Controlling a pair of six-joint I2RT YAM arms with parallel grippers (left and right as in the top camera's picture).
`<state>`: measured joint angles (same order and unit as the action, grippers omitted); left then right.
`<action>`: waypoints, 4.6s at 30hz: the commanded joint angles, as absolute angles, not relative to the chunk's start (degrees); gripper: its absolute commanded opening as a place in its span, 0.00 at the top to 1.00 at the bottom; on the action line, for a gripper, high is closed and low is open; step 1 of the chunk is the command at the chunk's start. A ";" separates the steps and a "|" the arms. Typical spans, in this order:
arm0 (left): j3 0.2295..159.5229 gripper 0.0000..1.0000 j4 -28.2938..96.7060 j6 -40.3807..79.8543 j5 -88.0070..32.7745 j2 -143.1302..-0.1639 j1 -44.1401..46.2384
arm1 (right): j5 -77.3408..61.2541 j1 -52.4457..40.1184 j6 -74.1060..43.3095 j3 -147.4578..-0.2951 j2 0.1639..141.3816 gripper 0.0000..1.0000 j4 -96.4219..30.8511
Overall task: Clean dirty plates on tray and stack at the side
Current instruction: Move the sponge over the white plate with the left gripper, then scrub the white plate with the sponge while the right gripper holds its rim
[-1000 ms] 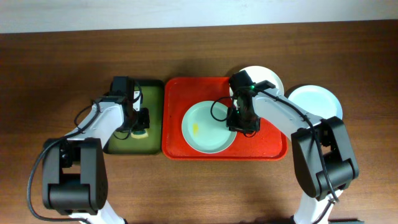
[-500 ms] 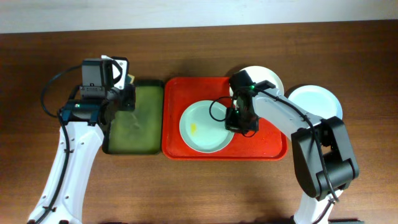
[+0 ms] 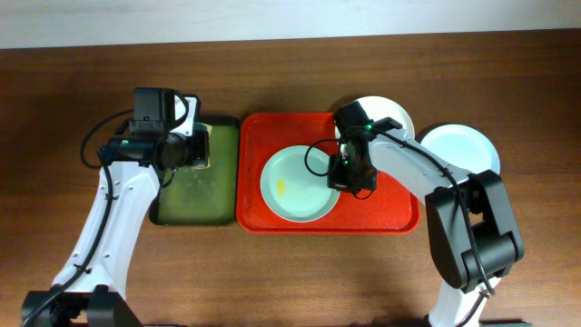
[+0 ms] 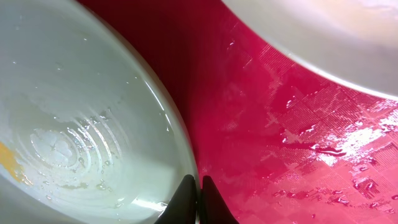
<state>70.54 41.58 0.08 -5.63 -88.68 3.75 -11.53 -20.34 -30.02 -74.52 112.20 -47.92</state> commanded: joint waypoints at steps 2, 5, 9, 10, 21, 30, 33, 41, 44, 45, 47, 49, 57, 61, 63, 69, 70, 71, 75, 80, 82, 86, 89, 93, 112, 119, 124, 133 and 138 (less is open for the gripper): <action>80.53 1.00 51.83 2.15 -2.96 -92.36 3.97 | -11.62 -20.60 -30.55 -75.11 111.33 0.96 -47.77; 98.72 1.00 67.92 2.39 -2.46 -104.33 4.03 | -11.62 -20.60 -30.55 -75.11 111.33 0.96 -47.72; 99.50 1.00 67.94 2.42 -10.35 -108.05 8.43 | -12.62 -20.60 -34.13 -75.11 111.33 0.96 -47.35; 99.48 1.00 67.70 2.44 -10.31 -108.05 10.24 | -14.20 -20.60 -34.72 -75.11 111.33 0.96 -47.33; 99.48 1.00 66.02 8.16 -10.09 -108.05 18.87 | -8.19 -19.88 -28.73 -75.09 111.72 0.84 -44.71; 99.42 1.00 65.12 10.68 -10.09 -110.50 19.27 | -15.42 -20.80 -36.16 -75.09 112.01 0.80 -45.52; 99.42 1.00 63.59 10.66 -10.09 -112.33 19.40 | -14.74 -20.14 -30.17 -75.07 112.01 0.72 -42.74; 99.42 1.00 60.64 5.48 -10.09 -118.45 20.64 | -14.33 -20.23 -29.76 -75.07 112.03 0.94 -42.81; 99.35 1.00 60.95 5.56 -10.11 -119.00 20.64 | -14.33 -20.23 -29.76 -75.07 112.03 0.93 -42.76; 99.29 1.00 61.30 6.00 -10.11 -119.42 20.64 | -14.33 -20.23 -29.76 -75.07 112.03 0.91 -42.76; 99.24 1.00 61.76 6.83 -10.15 -121.10 20.71 | -12.67 -20.23 -29.76 -75.07 112.03 0.87 -42.78; 99.24 1.00 61.71 6.92 -10.31 -122.76 21.37 | -12.12 -20.23 -29.78 -75.07 112.03 0.89 -42.78; 99.09 1.00 61.25 15.46 -8.99 -123.22 22.48 | -11.70 -20.23 -29.78 -75.07 112.03 0.84 -42.76; 96.95 1.00 59.55 17.12 -6.20 -123.22 23.22 | -11.73 -20.23 -29.78 -75.07 112.03 0.95 -42.76; 94.98 1.00 56.97 17.10 -6.15 -123.22 23.66 | -11.73 -20.23 -29.78 -75.07 112.03 0.95 -42.76; 91.07 1.00 53.54 16.27 -0.16 -123.22 26.37 | -11.70 -20.23 -29.78 -75.05 112.03 0.96 -42.78; 89.80 1.00 52.66 16.27 -0.19 -123.22 26.87 | -11.70 -20.23 -29.78 -75.05 112.03 0.96 -42.72; 87.90 1.00 51.55 16.27 -0.21 -123.22 27.51 | -11.73 -20.23 -29.78 -75.05 112.03 0.96 -42.61; 82.81 1.00 47.92 13.93 -7.75 -123.22 28.27 | -11.73 -20.23 -29.78 -75.07 112.03 0.96 -42.61; 88.62 1.00 48.71 11.60 -15.70 -121.67 27.44 | -11.70 -20.23 -29.78 -75.05 112.03 0.96 -42.61; 93.03 1.00 50.19 11.03 -15.66 -118.26 26.39 | -11.51 -20.23 -29.78 -75.05 112.03 0.96 -42.61; 95.22 1.00 57.36 11.05 -8.47 -114.52 24.84 | -11.51 -20.23 -29.78 -75.05 112.03 0.96 -42.61; 90.80 1.00 55.75 11.29 -7.03 -114.52 24.86 | -11.53 -20.23 -29.78 -75.05 112.03 0.96 -42.65; 83.55 1.00 48.16 12.82 -6.98 -114.52 24.86 | -11.57 -20.29 -29.80 -74.87 112.03 0.96 -44.36; 82.24 1.00 43.77 18.37 -8.69 -110.45 22.02 | -13.58 -20.29 -29.89 -72.36 112.03 0.96 -43.05; 82.17 1.00 46.22 17.06 -4.67 -110.56 22.02 | -19.33 -20.29 -35.46 -72.36 112.03 0.96 -43.22; 82.13 1.00 46.37 16.99 -4.64 -110.56 22.09 | -19.05 -22.33 -35.44 -72.36 112.03 0.96 -41.47; 73.38 1.00 37.56 14.92 -3.16 -110.67 22.50 | -18.20 -22.65 -35.42 -72.36 112.03 0.96 -41.28; 71.00 1.00 35.97 12.93 -7.68 -111.63 22.50 | -17.34 -22.65 -35.44 -72.36 112.03 0.96 -41.28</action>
